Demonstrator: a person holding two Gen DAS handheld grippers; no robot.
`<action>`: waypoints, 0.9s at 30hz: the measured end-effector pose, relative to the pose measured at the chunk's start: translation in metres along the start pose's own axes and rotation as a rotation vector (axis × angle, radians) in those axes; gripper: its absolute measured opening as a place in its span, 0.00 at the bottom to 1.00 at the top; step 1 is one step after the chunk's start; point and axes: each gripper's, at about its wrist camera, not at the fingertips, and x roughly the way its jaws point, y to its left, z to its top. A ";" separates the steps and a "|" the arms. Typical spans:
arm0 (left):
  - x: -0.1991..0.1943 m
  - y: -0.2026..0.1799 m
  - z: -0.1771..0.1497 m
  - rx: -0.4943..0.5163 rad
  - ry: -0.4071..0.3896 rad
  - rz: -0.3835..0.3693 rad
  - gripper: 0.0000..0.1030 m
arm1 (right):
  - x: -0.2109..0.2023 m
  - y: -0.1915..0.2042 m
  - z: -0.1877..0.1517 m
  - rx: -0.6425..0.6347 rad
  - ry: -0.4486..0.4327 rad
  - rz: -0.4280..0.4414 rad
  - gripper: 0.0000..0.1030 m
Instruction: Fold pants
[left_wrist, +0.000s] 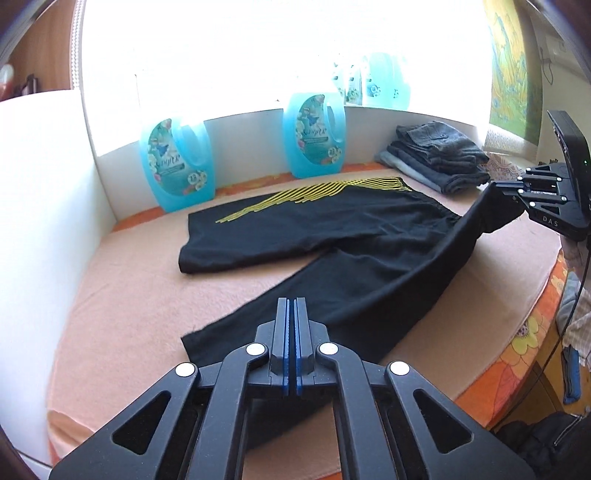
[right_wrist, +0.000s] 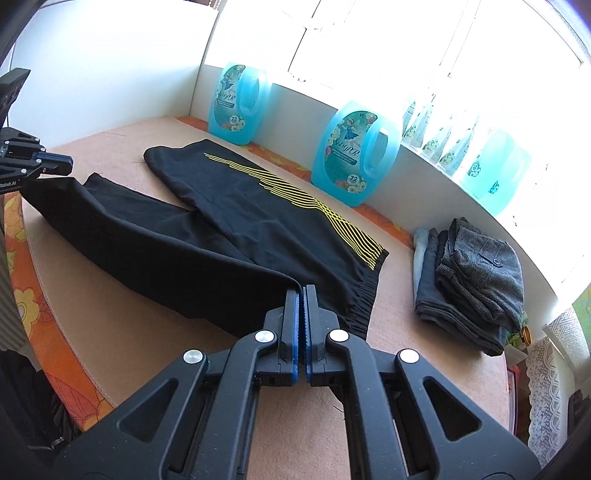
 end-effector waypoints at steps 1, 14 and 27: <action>0.001 0.003 0.006 -0.002 -0.017 0.016 0.00 | 0.002 0.000 0.003 -0.003 -0.001 -0.006 0.02; 0.038 0.018 -0.014 0.036 0.171 -0.149 0.51 | 0.027 0.000 0.007 -0.005 0.030 0.030 0.02; 0.066 0.056 -0.048 -0.006 0.298 -0.077 0.51 | 0.041 0.003 -0.009 0.002 0.079 0.062 0.02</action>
